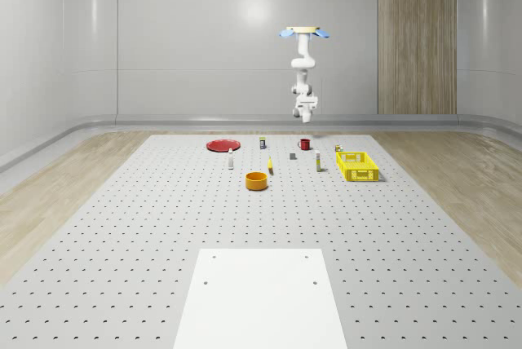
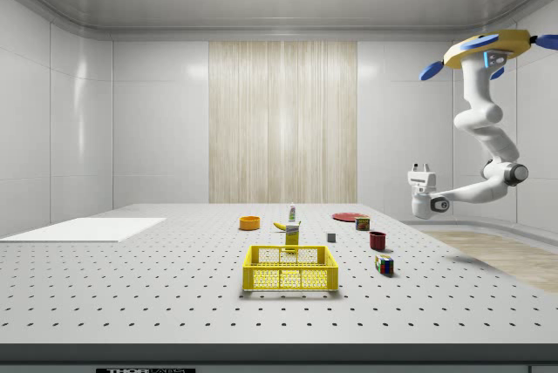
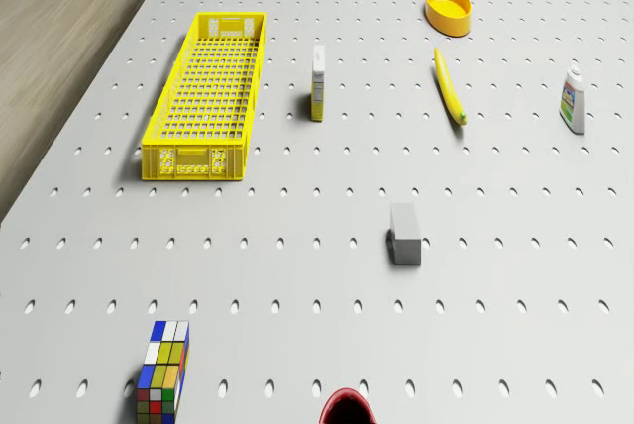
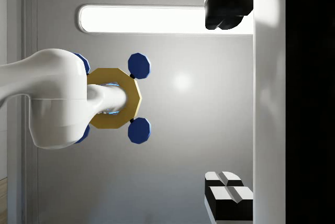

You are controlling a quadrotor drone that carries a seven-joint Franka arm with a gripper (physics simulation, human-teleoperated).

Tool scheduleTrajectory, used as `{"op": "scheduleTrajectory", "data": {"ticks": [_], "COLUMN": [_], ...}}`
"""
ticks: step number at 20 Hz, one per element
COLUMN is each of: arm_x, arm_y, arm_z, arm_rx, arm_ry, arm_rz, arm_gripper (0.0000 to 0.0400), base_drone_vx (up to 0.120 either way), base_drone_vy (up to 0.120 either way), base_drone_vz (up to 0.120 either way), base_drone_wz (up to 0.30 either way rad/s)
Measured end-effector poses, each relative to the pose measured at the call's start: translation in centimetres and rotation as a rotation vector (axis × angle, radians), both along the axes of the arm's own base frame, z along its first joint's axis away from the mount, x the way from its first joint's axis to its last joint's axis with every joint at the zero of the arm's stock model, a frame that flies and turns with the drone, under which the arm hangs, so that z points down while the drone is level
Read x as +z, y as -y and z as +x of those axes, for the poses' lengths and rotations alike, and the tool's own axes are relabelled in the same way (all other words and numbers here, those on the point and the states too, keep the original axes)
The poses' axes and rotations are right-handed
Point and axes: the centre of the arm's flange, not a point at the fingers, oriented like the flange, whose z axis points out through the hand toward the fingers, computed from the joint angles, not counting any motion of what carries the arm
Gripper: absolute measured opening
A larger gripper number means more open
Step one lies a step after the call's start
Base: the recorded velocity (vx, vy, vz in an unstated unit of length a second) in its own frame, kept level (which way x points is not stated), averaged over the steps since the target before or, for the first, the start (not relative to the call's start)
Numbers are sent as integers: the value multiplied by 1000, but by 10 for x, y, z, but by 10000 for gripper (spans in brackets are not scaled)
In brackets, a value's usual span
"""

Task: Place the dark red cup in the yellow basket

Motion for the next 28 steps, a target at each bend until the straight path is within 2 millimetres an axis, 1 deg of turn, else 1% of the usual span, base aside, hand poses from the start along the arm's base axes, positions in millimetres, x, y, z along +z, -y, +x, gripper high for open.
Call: {"op": "scheduleTrajectory", "data": {"ticks": [2, 21, 28], "arm_x": [0, 0, 0], "arm_y": [0, -2, -7], "arm_z": [0, -2, -2], "arm_rx": [0, 0, -1], "arm_ry": [2, 16, 21], "arm_rz": [0, -20, -66], "arm_gripper": [400, 400, 400], "base_drone_vx": [120, 120, 0], "base_drone_vy": [-100, 0, 0], "base_drone_vz": [0, 0, 0], "base_drone_wz": [0, 0, 0]}}
